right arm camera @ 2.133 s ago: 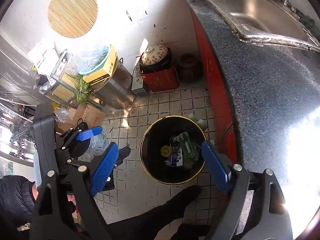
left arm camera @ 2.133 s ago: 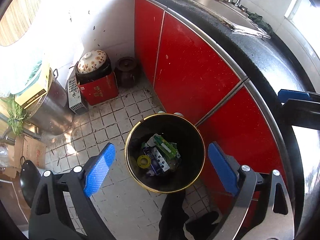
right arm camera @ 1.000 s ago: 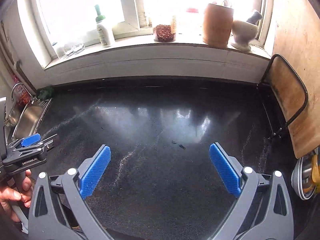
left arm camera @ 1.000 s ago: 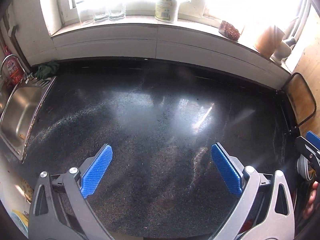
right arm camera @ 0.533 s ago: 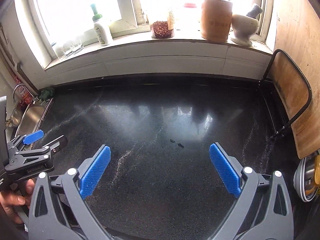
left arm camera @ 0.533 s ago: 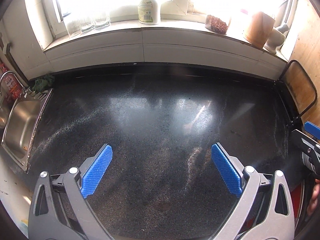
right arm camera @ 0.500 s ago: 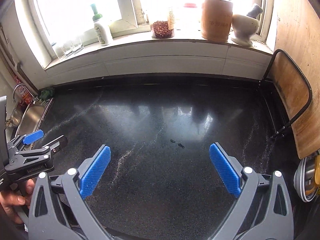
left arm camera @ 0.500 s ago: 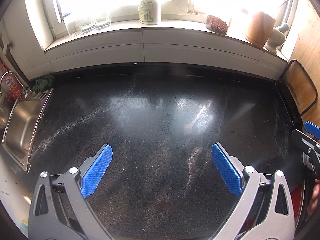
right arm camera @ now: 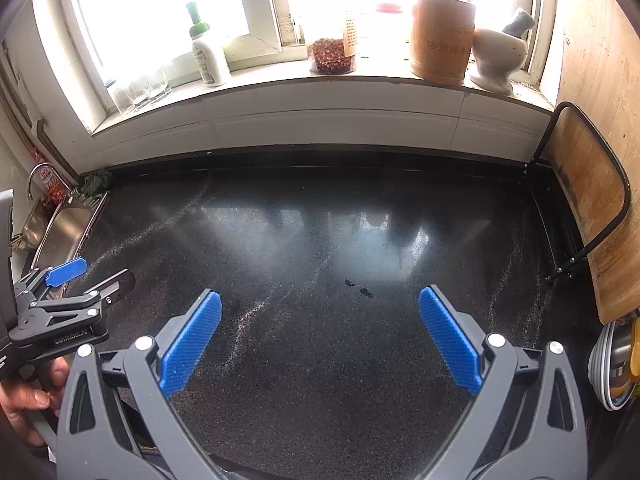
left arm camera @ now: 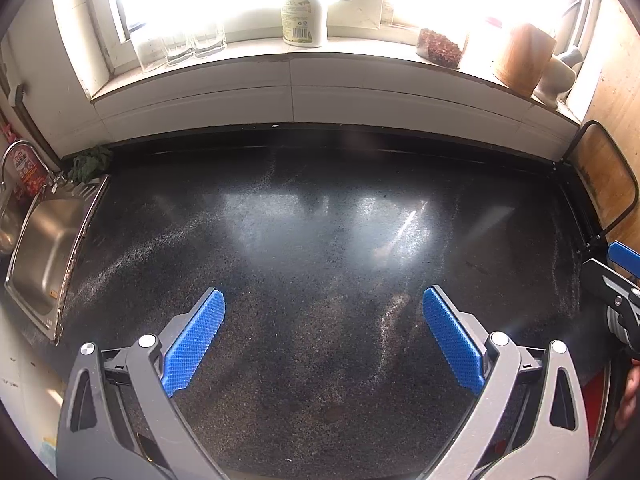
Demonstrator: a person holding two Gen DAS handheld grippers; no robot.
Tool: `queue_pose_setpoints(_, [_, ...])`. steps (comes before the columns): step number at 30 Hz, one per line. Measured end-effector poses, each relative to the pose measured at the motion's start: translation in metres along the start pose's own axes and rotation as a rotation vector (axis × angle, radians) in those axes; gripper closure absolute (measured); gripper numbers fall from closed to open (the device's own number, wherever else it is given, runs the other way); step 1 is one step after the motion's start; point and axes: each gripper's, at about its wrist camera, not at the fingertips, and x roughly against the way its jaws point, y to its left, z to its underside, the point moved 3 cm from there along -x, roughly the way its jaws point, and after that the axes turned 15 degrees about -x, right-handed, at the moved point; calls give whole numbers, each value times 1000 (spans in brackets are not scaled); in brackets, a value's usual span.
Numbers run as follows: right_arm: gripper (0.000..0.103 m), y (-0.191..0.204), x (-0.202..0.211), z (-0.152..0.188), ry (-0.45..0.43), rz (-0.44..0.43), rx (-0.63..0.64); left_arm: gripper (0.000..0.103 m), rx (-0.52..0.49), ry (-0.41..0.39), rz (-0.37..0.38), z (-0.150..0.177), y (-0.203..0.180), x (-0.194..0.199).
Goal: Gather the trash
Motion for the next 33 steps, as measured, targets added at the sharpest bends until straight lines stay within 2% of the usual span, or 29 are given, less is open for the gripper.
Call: queue_pose_setpoints(33, [7,0,-5,1,14,2,-1,7,0,10,-7,1,1,-4])
